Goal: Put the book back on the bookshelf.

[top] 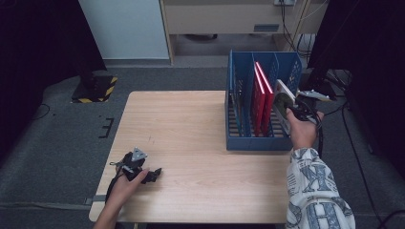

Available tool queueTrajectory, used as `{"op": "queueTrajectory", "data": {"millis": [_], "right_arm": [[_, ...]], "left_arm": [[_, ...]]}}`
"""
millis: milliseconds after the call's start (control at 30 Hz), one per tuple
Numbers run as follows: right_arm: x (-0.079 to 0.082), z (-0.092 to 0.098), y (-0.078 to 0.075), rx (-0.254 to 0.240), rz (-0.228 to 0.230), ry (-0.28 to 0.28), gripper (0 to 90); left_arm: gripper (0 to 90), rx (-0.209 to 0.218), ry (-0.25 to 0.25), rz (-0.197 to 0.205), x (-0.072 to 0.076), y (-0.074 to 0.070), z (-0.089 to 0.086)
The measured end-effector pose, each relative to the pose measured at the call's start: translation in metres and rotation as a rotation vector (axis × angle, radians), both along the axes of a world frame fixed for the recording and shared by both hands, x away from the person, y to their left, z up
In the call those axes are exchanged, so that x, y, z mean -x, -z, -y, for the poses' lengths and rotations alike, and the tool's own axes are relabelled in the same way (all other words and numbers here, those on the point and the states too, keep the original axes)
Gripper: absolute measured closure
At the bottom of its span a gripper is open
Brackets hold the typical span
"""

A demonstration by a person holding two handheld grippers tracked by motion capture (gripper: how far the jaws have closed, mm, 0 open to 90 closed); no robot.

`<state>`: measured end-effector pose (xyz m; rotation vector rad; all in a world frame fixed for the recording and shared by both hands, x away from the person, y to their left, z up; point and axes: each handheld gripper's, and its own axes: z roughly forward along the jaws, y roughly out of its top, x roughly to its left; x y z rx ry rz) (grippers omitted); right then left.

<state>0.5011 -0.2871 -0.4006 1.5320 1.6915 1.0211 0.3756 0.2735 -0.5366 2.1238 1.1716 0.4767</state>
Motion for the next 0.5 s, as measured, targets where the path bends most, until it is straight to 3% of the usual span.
{"op": "queueTrajectory", "data": {"millis": [500], "right_arm": [[-0.0044,0.0004,0.0081,0.001,-0.014,0.015,75.6]], "left_arm": [[0.0,0.000,0.000,0.000,-0.0002,0.0000,0.0002]]}}
